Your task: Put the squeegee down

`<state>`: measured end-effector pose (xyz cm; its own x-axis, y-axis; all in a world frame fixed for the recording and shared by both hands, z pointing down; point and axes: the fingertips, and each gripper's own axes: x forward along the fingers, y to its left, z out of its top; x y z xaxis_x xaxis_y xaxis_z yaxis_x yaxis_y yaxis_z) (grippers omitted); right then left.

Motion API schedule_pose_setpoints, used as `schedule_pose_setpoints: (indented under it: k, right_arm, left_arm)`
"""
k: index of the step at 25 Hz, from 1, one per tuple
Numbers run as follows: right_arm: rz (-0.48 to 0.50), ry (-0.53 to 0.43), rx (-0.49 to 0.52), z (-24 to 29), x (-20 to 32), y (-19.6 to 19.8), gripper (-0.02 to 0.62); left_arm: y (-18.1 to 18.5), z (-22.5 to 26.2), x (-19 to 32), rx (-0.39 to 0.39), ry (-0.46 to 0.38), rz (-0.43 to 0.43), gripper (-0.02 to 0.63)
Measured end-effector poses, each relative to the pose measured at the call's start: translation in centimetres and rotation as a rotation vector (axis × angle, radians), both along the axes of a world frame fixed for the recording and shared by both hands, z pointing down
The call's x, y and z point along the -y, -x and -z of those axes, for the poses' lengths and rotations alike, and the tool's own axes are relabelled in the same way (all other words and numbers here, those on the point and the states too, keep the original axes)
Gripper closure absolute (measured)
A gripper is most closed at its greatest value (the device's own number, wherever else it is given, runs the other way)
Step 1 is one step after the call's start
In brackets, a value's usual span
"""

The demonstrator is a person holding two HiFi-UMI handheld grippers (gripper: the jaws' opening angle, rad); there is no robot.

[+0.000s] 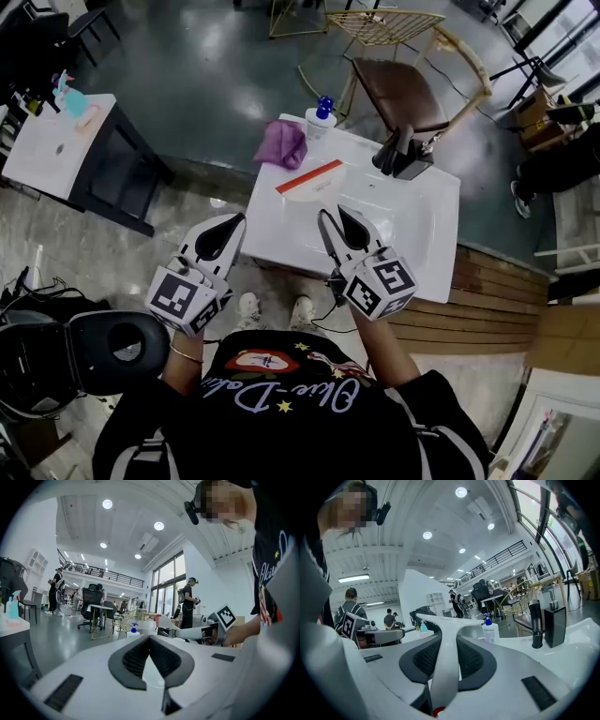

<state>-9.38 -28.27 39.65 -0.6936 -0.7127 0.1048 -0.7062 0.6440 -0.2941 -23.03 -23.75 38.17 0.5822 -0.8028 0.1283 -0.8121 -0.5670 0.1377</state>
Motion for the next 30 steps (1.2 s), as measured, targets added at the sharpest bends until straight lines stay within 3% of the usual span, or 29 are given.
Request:
schedule_pose_setpoints:
  k: [30]
  right_arm:
    - [-0.11, 0.038, -0.113, -3.2, 1.9, 3.0, 0.486]
  left_arm:
    - [2.7, -1.3, 4.5, -0.033, -0.003, -0.12, 0.611]
